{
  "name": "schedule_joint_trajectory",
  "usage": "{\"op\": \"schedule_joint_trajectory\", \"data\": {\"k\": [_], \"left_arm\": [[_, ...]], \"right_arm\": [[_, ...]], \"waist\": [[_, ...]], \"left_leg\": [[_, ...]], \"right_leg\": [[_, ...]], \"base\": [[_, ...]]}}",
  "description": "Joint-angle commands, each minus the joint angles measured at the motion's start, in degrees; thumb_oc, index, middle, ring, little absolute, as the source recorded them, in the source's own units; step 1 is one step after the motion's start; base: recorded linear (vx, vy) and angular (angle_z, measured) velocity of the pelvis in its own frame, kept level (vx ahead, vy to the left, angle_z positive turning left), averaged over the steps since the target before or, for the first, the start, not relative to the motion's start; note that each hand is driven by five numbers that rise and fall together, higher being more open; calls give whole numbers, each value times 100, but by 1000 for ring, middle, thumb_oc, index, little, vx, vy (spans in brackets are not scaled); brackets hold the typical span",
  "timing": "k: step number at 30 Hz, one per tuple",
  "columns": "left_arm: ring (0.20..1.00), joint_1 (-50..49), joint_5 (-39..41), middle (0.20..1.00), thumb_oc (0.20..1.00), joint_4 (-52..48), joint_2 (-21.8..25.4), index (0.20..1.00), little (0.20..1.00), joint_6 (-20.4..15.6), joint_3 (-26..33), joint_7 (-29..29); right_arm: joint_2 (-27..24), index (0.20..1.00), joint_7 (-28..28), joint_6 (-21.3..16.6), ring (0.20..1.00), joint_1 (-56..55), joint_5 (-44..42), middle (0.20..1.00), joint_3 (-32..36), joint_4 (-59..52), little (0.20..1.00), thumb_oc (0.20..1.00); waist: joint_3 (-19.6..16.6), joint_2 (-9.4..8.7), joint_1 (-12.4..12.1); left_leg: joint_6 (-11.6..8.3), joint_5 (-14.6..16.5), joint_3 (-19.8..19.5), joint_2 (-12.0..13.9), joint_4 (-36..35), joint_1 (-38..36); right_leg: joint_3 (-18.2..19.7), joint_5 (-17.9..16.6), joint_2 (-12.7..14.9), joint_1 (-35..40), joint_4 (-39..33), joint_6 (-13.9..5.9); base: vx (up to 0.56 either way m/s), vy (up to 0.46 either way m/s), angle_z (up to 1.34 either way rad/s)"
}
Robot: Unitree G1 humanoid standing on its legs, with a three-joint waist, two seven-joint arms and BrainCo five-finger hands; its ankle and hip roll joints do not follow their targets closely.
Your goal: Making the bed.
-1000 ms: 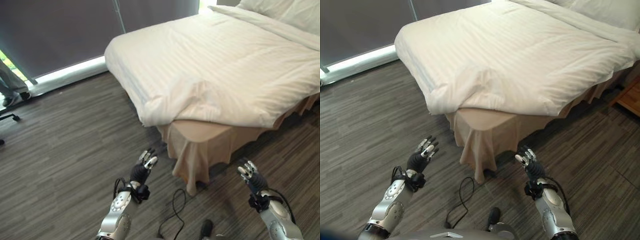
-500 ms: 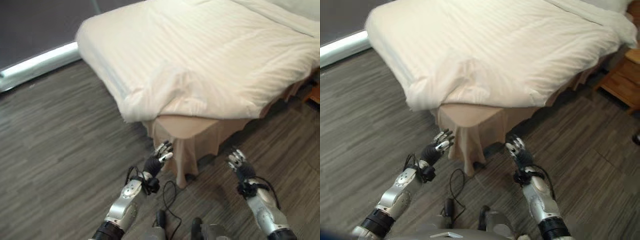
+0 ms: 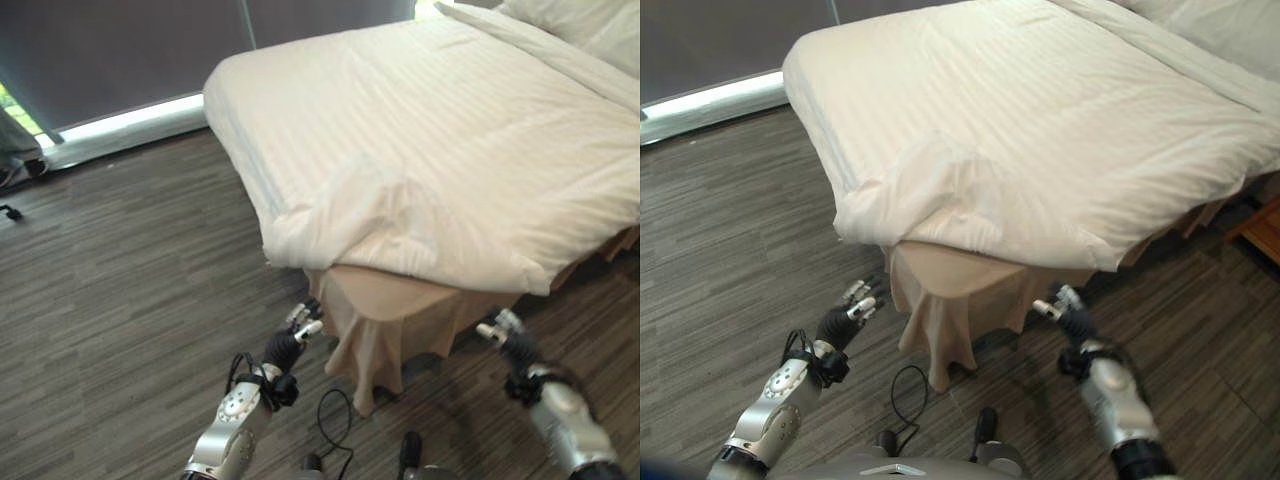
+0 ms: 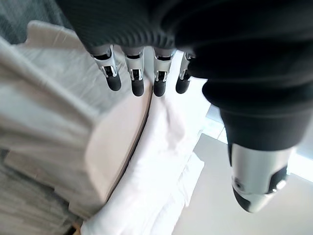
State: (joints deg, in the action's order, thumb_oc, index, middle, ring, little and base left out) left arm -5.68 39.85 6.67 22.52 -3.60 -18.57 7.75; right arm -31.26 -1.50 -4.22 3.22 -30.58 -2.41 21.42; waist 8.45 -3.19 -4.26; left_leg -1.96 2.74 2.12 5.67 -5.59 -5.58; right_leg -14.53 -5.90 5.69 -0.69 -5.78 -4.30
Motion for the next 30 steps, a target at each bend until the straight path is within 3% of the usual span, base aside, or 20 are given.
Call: {"op": "schedule_joint_trajectory", "data": {"k": [1,3,4,5,8,13,15,30], "left_arm": [[1000,88,127,1000,1000,-361,269,1000,1000,-111,-101,229],[1000,-33,210,1000,1000,-430,396,1000,1000,-69,-248,296],[1000,-31,210,1000,1000,-429,387,1000,1000,-68,-232,296],[1000,-48,280,1000,1000,-480,481,1000,1000,-15,-436,376],[1000,-35,375,1000,1000,-519,524,1000,1000,-37,-596,414],[1000,-14,357,1000,1000,-406,942,1000,1000,21,-813,444],[1000,-69,359,1000,1000,-312,1096,1000,1000,44,-789,434],[1000,31,338,1000,1000,-652,1048,1000,1000,-10,-885,272]], "right_arm": [[-224,1000,100,-362,1000,500,540,1000,-43,48,1000,1000],[-723,1000,200,-284,1000,1265,1108,1000,-395,405,1000,1000],[-725,1000,200,-296,1000,1307,1106,1000,-423,437,1000,1000],[-1237,1000,231,-181,1000,2368,1826,1000,-1124,1082,1000,1000],[-1357,1000,444,-166,1000,3470,1949,1000,-1681,1928,1000,1000],[-1470,1000,651,-60,1000,6421,2665,1000,-3266,4427,1000,1000],[-1449,1000,856,80,1000,7238,2996,1000,-3524,5217,1000,1000],[-2042,1000,1418,459,1000,8235,3919,1000,-3975,6245,1000,1000]], "waist": [[-91,-241,-187],[-67,-271,-340],[-59,-267,-321],[-3,-292,-487],[47,-319,-582],[251,-393,-1006],[367,-366,-1208],[1001,-132,-1550]], "left_leg": [[104,-311,39,-489,59,394],[106,-347,-58,-522,59,477],[106,-347,-61,-522,59,477],[105,-345,-137,-544,59,522],[112,-401,-233,-571,59,650],[84,-550,-478,-605,59,1050],[47,-633,-668,-631,59,1329],[-117,-929,-975,-717,59,2509]], "right_leg": [[-127,431,226,591,85,-443],[-193,424,228,584,106,-447],[-196,425,228,584,107,-448],[-235,432,221,592,120,-448],[-294,396,225,523,125,-450],[-508,339,189,323,87,-447],[-684,351,164,173,78,-431],[-998,401,116,-743,78,-414]], "base": [[16,3,21],[3,16,24],[-9,18,16],[-14,14,19],[-34,10,21],[-67,-5,27],[-65,1,50],[-20,17,21]]}}
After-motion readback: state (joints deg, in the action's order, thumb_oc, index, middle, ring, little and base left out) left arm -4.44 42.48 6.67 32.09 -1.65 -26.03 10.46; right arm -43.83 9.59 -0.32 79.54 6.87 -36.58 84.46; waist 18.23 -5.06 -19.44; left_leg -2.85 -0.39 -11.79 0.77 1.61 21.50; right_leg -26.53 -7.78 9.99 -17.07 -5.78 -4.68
